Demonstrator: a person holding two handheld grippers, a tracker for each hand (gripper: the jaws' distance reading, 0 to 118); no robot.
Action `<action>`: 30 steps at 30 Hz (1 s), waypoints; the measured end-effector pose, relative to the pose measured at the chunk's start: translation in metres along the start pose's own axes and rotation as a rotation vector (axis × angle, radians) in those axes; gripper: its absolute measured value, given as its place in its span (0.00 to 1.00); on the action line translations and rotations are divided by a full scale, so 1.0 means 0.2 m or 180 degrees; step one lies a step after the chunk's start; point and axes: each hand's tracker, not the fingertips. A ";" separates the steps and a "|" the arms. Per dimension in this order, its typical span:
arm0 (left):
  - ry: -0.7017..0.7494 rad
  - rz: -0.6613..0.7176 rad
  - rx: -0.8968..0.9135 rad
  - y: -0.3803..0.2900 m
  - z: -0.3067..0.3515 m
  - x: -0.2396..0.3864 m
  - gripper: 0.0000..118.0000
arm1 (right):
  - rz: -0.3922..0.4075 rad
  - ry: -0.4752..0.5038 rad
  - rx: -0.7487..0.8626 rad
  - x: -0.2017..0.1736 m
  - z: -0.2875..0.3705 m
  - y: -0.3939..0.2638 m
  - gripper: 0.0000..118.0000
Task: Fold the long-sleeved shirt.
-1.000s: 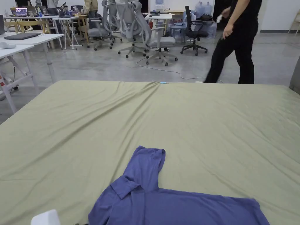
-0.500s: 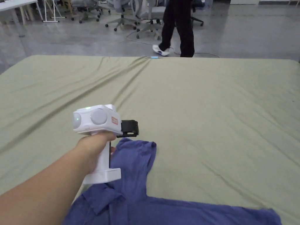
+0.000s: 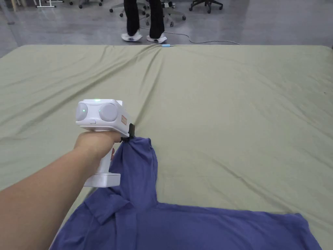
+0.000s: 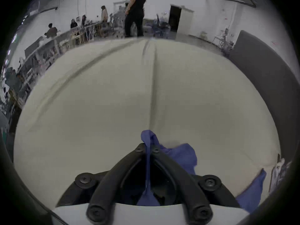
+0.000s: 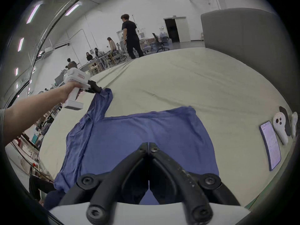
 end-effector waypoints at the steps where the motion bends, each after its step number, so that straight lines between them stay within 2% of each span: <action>1: 0.0024 -0.0107 -0.0016 -0.02 0.07 0.01 0.02 | 0.0006 0.0045 0.0033 -0.02 0.03 0.01 0.02; 6: -0.0146 -0.0546 0.0127 -0.29 0.55 0.08 0.02 | 0.0160 0.0225 0.0194 -0.14 0.17 0.03 0.02; 11: -0.0040 -0.0554 0.0222 -0.70 0.91 0.04 0.02 | 0.0236 0.0383 0.0175 -0.23 0.28 -0.01 0.02; 14: -0.0043 -0.0452 0.0105 -0.98 1.05 0.01 0.02 | 0.0306 0.0440 0.0132 -0.28 0.34 -0.06 0.02; 18: -0.0012 -0.0486 -0.0250 -1.30 1.04 0.00 0.02 | 0.0402 0.0427 0.0027 -0.30 0.38 -0.13 0.02; 19: -0.0060 -0.0409 -0.0360 -1.35 1.00 -0.01 0.13 | 0.0423 0.0407 -0.0008 -0.30 0.39 -0.14 0.02; 20: -0.0219 -0.0313 -0.0526 -1.40 0.95 -0.04 0.38 | 0.0449 0.0386 -0.0045 -0.30 0.39 -0.15 0.02; 21: -0.0305 -0.0267 -0.0663 -1.43 0.90 -0.04 0.77 | 0.0459 0.0378 -0.0055 -0.30 0.40 -0.16 0.02; 22: -0.0326 -0.0241 -0.0736 -1.45 0.87 -0.05 1.00 | 0.0456 0.0376 -0.0060 -0.30 0.39 -0.16 0.02; 23: -0.0464 -0.0186 -0.0747 -1.47 0.86 -0.07 0.95 | 0.0439 0.0382 -0.0061 -0.29 0.40 -0.17 0.02; 24: -0.0458 -0.0193 -0.0437 -1.48 0.94 -0.11 0.87 | 0.0414 0.0394 -0.0057 -0.29 0.41 -0.17 0.02; 25: -0.0554 -0.0016 -0.0151 -1.46 0.99 -0.10 0.85 | 0.0394 0.0407 -0.0049 -0.29 0.41 -0.16 0.02; 27: -0.0637 0.0315 0.0134 -1.47 1.10 -0.14 0.94 | 0.0361 0.0418 -0.0025 -0.27 0.41 -0.16 0.02; 30: -0.0752 0.0568 0.0314 -1.48 1.20 -0.15 0.99 | 0.0309 0.0405 -0.0034 -0.26 0.38 -0.15 0.02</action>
